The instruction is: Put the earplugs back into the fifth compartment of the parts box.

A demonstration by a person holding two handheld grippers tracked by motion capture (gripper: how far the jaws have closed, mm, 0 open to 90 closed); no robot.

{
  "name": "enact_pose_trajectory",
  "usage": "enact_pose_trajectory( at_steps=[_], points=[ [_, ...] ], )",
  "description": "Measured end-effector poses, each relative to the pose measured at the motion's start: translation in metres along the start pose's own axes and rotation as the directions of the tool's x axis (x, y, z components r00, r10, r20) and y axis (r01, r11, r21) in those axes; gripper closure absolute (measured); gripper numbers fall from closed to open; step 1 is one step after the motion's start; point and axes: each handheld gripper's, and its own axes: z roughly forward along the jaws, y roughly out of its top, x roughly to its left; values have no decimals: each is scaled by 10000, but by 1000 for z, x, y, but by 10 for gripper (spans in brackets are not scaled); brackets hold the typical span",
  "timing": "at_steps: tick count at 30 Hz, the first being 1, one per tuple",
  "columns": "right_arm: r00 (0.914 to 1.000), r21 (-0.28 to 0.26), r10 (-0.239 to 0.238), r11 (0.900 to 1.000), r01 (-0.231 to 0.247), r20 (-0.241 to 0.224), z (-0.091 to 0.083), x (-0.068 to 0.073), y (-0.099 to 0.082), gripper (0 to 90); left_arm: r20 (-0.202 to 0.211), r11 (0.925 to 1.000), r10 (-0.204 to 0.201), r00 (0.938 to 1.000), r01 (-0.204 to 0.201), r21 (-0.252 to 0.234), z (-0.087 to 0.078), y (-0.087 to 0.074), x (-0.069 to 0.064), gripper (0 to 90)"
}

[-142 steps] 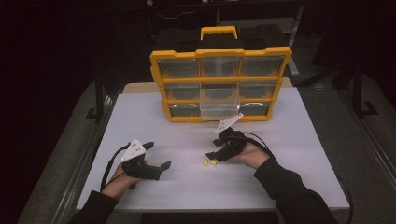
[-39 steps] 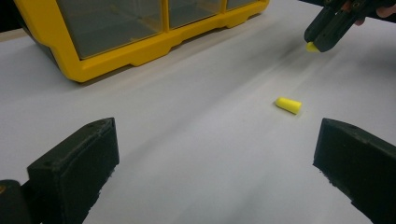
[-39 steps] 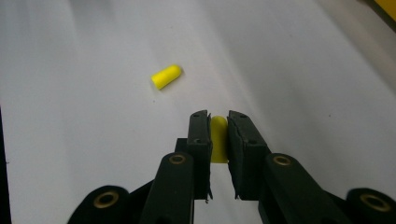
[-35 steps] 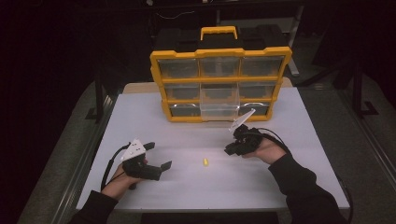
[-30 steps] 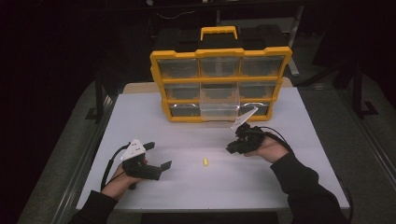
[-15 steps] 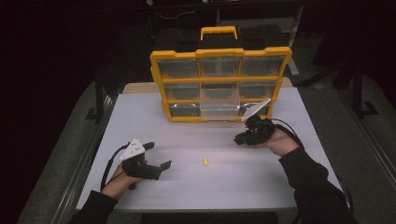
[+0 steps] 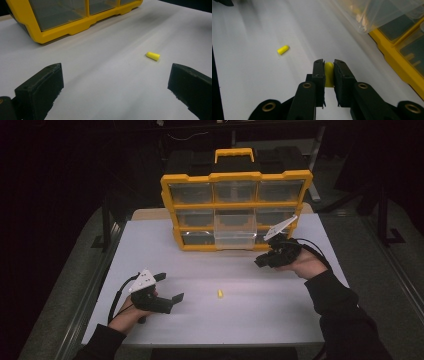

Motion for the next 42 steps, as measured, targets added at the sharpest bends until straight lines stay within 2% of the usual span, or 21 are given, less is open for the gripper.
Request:
enact_pose_trajectory(
  at_steps=[22,42],
  points=[
    [9984,-225,-228,9995,240,517,-41,-7,23,781,-18,10000,25,10000,-25,10,0,0,0,0],
    [9948,-743,-386,9962,457,939,-76,-16,58,781,-19,10000,12,10000,-12,-20,0,0,0,0]
  ],
)
